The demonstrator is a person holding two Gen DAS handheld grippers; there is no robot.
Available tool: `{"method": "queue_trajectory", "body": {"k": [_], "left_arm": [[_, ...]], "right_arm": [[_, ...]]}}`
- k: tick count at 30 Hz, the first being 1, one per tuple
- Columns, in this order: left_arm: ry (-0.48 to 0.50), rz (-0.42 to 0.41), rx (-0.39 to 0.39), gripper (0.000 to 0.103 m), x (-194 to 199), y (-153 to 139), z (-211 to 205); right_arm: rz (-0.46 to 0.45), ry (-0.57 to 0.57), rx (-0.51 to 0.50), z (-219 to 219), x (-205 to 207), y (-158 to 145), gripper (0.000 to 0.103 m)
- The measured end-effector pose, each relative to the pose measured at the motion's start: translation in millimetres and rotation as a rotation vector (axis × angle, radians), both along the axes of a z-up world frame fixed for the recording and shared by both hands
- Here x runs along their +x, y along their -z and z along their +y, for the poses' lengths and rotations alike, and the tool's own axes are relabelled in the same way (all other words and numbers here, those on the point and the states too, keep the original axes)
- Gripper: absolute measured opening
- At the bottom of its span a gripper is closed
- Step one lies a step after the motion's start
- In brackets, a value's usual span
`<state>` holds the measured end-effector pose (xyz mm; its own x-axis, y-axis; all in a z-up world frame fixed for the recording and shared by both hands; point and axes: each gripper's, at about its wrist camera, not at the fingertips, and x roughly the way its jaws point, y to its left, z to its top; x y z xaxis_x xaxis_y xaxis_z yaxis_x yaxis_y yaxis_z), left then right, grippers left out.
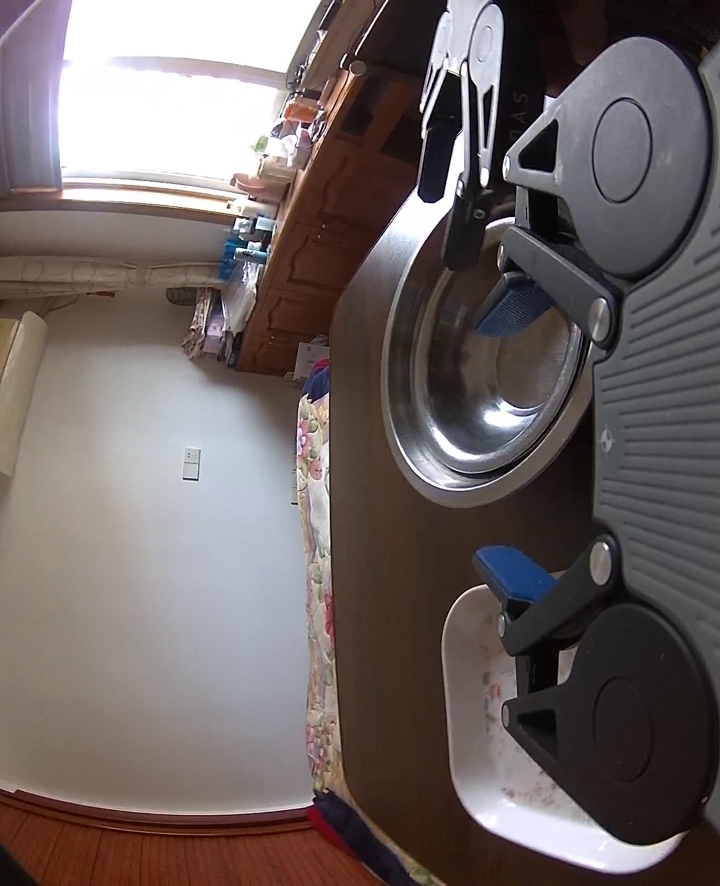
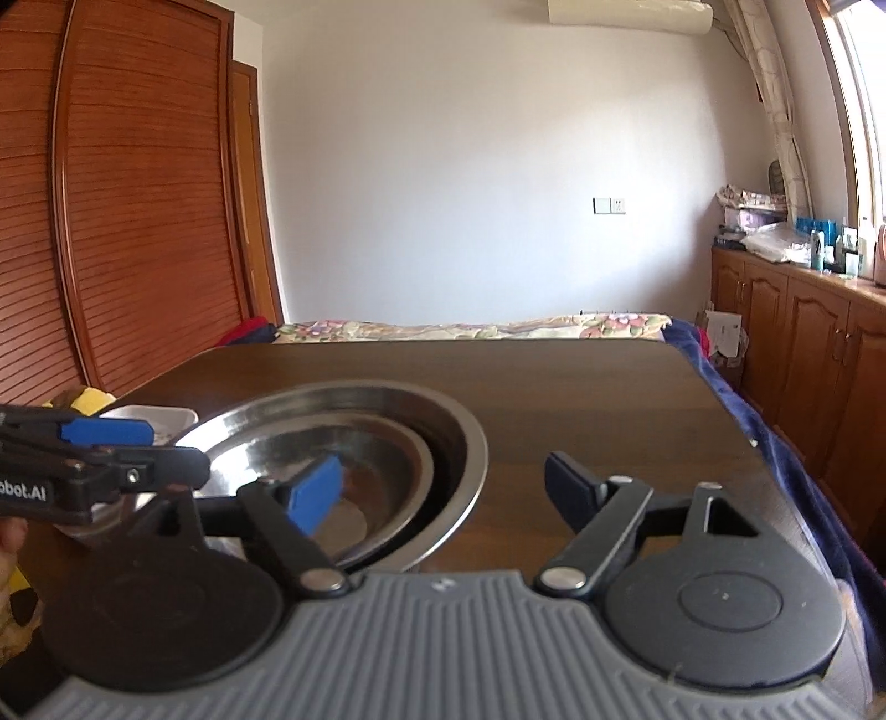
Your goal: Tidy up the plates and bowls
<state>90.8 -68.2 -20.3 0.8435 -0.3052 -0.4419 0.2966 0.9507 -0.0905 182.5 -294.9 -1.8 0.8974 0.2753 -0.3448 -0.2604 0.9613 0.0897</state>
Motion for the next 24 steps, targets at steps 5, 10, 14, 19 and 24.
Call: {"method": "queue_trajectory", "body": {"k": [5, 10, 14, 19, 24], "left_arm": [[0.007, 0.012, -0.005, 0.077, 2.4, 4.0, -1.9], [0.006, 0.034, -0.005, 0.069, 4.7, 7.6, -2.9], [0.005, 0.054, -0.003, 0.060, 7.2, 11.1, -3.5], [0.008, 0.063, 0.001, 0.058, 8.0, 12.8, -5.5], [0.007, 0.065, 0.005, 0.054, 10.1, 13.2, -7.7]], "right_arm": [[0.018, -0.005, 0.039, -0.1, 2.7, 6.5, 0.082], [0.021, -0.006, 0.060, 0.0, 3.2, 10.6, 0.081], [0.021, -0.004, 0.081, -1.9, 4.3, 9.9, 0.081], [0.031, -0.002, 0.103, -4.4, 6.0, 10.5, 0.072], [0.041, -0.005, 0.110, -4.3, 6.2, 13.0, 0.057]]}}
